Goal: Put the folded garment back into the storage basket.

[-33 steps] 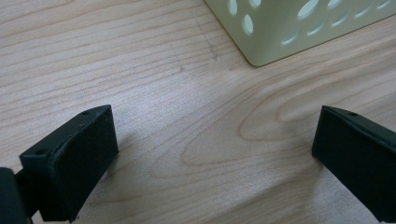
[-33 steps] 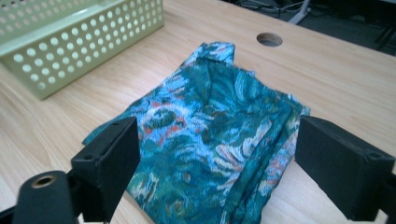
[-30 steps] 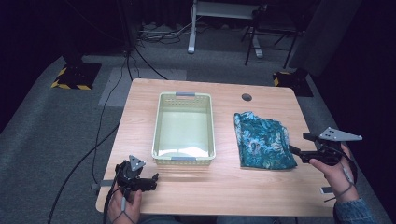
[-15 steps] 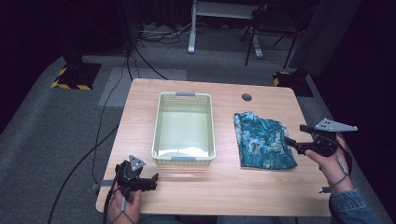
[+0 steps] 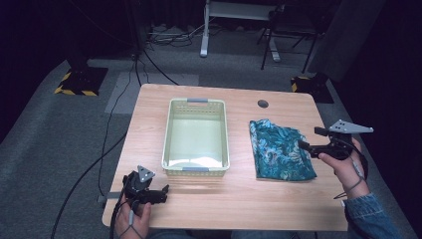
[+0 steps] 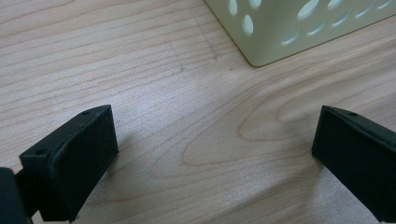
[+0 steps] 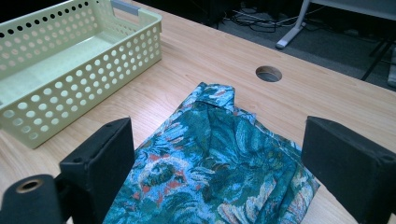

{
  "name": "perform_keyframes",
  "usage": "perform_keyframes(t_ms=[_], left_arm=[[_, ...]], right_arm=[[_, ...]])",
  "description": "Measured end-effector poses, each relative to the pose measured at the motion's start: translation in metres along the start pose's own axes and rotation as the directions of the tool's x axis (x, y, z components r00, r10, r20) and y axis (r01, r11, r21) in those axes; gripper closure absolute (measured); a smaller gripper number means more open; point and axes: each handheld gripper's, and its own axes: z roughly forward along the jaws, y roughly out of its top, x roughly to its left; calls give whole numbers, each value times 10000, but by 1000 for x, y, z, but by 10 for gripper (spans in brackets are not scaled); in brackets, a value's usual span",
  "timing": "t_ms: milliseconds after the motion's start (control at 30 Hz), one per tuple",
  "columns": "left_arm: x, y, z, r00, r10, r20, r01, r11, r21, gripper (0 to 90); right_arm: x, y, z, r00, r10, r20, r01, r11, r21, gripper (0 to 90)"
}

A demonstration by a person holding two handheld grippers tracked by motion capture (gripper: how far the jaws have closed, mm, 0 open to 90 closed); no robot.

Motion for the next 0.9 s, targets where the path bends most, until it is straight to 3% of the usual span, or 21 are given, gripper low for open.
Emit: perform_keyframes(t_ms=[233,900], left_arm=[[0,0,0,10000,6,0,-6,10000,4,3],[0,0,0,10000,-6,-5,6,10000,-11,3]], right_arm=[[-2,4,9,9998,199,46,-198,9998,-52,91],[-6,2,31,9993,169,324,-160,9995,-282,63]])
